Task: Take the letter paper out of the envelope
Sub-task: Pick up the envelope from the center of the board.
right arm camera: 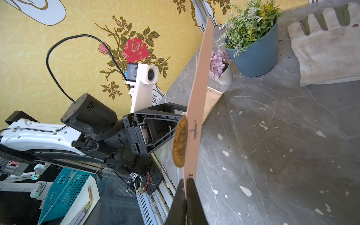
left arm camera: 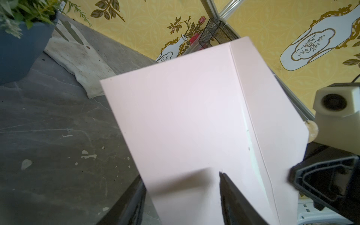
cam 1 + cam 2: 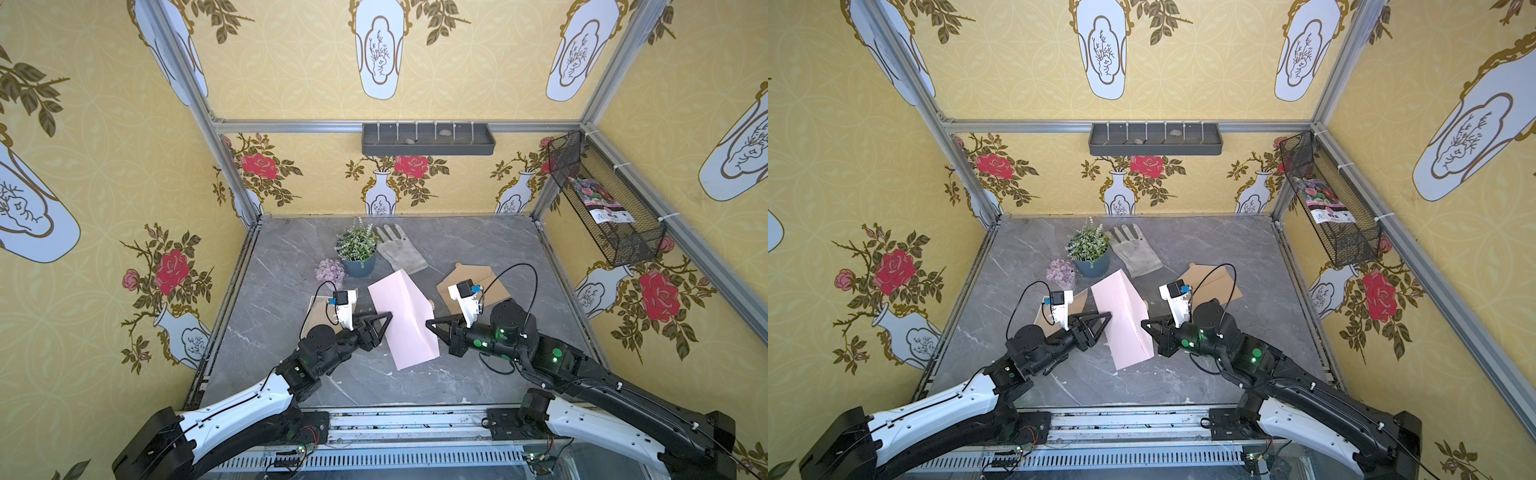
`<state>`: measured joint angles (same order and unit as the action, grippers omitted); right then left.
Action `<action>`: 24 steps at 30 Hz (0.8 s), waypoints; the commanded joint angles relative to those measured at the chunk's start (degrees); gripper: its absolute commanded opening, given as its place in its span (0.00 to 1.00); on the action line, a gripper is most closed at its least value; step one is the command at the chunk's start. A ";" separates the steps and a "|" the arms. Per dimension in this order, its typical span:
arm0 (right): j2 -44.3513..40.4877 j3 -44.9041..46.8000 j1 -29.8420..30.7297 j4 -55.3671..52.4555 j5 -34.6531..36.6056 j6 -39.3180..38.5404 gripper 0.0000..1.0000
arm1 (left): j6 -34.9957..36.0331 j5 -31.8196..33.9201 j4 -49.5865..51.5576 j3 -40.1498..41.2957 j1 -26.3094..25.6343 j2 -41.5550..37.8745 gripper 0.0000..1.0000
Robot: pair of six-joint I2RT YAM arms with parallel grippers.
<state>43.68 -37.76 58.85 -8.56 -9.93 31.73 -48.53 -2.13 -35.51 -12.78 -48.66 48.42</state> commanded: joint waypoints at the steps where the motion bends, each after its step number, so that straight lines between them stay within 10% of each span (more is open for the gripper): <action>1: 1.37 0.80 -0.29 4.36 -1.08 0.24 0.00 | -0.31 -2.67 -3.12 -0.10 -0.10 -0.35 0.49; 12: 2.69 1.30 -2.58 2.81 -1.16 0.08 0.03 | -0.42 -2.16 -2.34 0.15 -0.02 -2.39 0.00; 17: 2.11 0.81 -3.46 -1.75 0.90 1.16 0.34 | -0.13 -0.62 0.18 0.31 0.06 -4.50 0.00; 24: 5.60 -2.69 -1.16 -4.49 4.13 1.07 0.39 | 1.43 1.01 2.58 0.01 0.06 -4.41 0.00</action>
<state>48.05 -39.81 56.80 -13.06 -7.44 32.95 -48.42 -1.89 -33.36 -12.78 -48.66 43.53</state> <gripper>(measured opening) 0.390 0.052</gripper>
